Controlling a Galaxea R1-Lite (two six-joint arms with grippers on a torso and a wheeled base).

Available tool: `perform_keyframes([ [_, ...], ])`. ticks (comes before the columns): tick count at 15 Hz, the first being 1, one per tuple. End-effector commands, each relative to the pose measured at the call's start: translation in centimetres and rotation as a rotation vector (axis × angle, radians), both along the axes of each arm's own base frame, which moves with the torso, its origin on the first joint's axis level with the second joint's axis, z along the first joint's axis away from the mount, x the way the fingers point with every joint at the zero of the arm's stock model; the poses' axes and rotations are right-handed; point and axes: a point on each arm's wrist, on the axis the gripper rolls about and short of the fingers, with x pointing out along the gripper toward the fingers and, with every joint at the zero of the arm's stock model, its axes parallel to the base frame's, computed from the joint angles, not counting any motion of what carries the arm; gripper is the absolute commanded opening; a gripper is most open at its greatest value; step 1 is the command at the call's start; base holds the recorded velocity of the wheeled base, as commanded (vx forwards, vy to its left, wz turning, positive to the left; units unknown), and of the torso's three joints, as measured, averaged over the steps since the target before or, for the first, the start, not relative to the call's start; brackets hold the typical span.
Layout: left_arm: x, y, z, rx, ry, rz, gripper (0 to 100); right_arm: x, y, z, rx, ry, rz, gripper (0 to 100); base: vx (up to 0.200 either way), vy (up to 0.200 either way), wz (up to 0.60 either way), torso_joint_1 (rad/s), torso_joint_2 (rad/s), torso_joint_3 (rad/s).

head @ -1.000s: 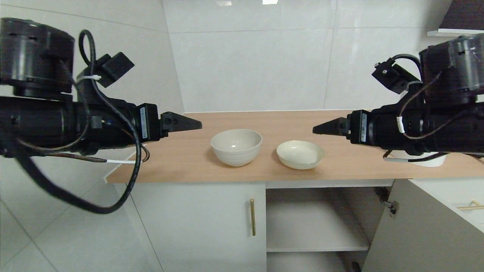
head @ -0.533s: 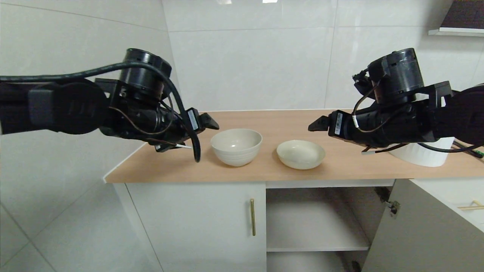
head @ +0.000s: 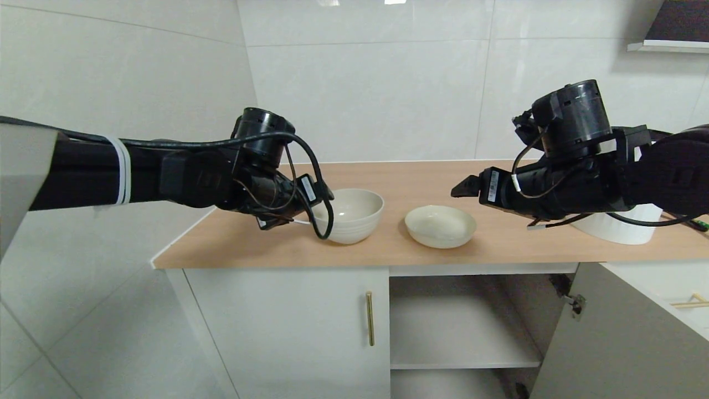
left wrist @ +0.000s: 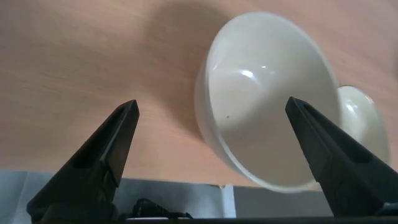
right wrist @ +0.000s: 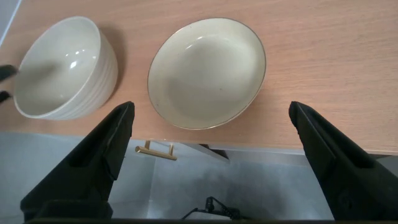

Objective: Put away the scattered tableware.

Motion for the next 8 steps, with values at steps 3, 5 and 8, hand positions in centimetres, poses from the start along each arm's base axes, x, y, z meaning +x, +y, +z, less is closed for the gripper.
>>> perform_keyframes([
  [3, 0.3, -0.31, -0.89, 0.007, 0.021, -0.006, 0, -0.19, -0.08, 0.23, 0.003, -0.006, 0.0, 100, 0.0, 0.0, 0.0, 0.0, 0.0, 0.0],
  [5, 0.39, -0.42, -1.14, 0.009, 0.027, -0.007, 0, -0.2, -0.09, 0.14, 0.001, -0.003, 0.0, 100, 0.0, 0.0, 0.0, 0.0, 0.0, 0.0],
  [8, 0.59, -0.57, -1.72, 0.016, 0.041, -0.01, 0, -0.48, -0.23, 0.52, 0.007, -0.012, 0.001, 100, 0.0, 0.0, 0.0, 0.0, 0.0, 0.0],
])
